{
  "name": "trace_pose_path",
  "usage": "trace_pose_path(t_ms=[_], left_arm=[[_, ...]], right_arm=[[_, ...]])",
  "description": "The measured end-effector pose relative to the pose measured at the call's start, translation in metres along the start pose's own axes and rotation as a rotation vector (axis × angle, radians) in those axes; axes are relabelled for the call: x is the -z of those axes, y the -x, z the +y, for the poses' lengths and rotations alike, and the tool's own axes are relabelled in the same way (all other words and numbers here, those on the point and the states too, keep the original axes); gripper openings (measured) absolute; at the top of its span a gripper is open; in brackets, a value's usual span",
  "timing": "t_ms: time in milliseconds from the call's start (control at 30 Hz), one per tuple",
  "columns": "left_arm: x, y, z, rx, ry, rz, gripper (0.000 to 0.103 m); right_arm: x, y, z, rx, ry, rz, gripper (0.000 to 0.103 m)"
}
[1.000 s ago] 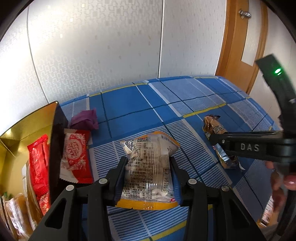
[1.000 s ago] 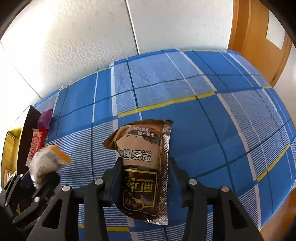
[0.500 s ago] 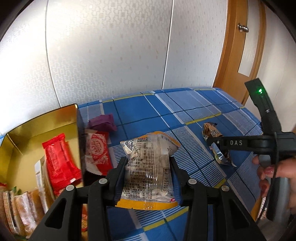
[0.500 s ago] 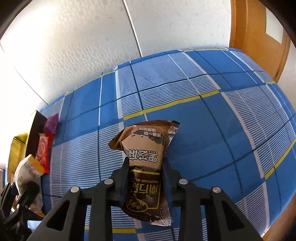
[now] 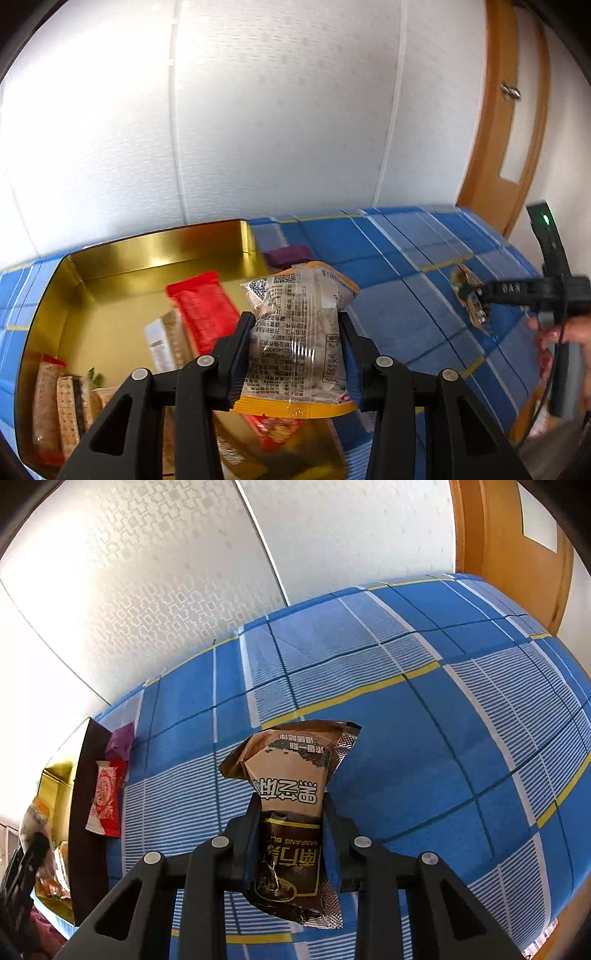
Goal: Organize snacks
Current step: 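Lift the nut bag toward the tray with the left gripper while the right holds the brown bag, then lower the nut bag into the tray and open the left gripper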
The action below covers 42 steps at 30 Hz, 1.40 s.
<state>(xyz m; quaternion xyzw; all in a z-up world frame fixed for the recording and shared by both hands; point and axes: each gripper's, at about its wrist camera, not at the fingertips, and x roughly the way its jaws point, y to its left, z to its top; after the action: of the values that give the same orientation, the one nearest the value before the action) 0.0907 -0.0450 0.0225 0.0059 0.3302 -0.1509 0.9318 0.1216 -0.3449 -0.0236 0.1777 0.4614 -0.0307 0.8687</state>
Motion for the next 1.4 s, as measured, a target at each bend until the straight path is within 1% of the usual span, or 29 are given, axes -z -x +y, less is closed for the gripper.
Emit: trace_pose_path(t_ms=[100,167,267,400,500,633,733,800,867,967,1133,1267,1400], left_arm=[[0.001,0.004,0.016,-0.01,0.061,-0.015,0.044],[0.002,0.002,0.026,-0.016,0.103,-0.002,0.044],[0.001,0.006,0.039,-0.03,0.138,-0.002,0.044],[0.0,0.012,0.051,-0.065,0.147,-0.02,0.044],[-0.003,0.011,0.064,-0.091,0.152,-0.013,0.044],[-0.009,0.004,0.083,-0.148,0.107,0.024,0.044],[-0.011,0.003,0.097,-0.178,0.08,0.02,0.044],[-0.011,0.003,0.109,-0.188,0.104,0.024,0.044],[-0.008,0.003,0.122,-0.186,0.154,0.037,0.044],[-0.007,0.004,0.131,-0.195,0.198,0.05,0.044],[-0.007,0.006,0.133,-0.216,0.207,0.065,0.044],[-0.006,-0.002,0.135,-0.237,0.201,0.103,0.044],[-0.002,-0.011,0.143,-0.262,0.215,0.141,0.044]], right_arm=[[0.0,0.001,0.006,-0.014,0.007,-0.006,0.029],[0.001,0.001,0.01,-0.02,0.013,-0.007,0.029],[0.003,0.0,0.018,-0.049,0.018,-0.003,0.029],[0.005,-0.001,0.03,-0.09,0.024,0.001,0.029],[0.006,-0.001,0.041,-0.113,0.036,0.0,0.029],[0.007,-0.001,0.055,-0.136,0.054,-0.003,0.029],[0.008,-0.003,0.065,-0.153,0.064,-0.003,0.029],[0.008,-0.003,0.07,-0.161,0.071,-0.001,0.029],[0.008,-0.004,0.074,-0.17,0.072,0.0,0.029],[0.008,-0.005,0.082,-0.188,0.077,0.001,0.029],[0.01,-0.002,0.098,-0.231,0.09,-0.008,0.029],[0.012,0.001,0.113,-0.284,0.096,-0.017,0.029],[0.013,0.003,0.128,-0.336,0.106,-0.027,0.029]])
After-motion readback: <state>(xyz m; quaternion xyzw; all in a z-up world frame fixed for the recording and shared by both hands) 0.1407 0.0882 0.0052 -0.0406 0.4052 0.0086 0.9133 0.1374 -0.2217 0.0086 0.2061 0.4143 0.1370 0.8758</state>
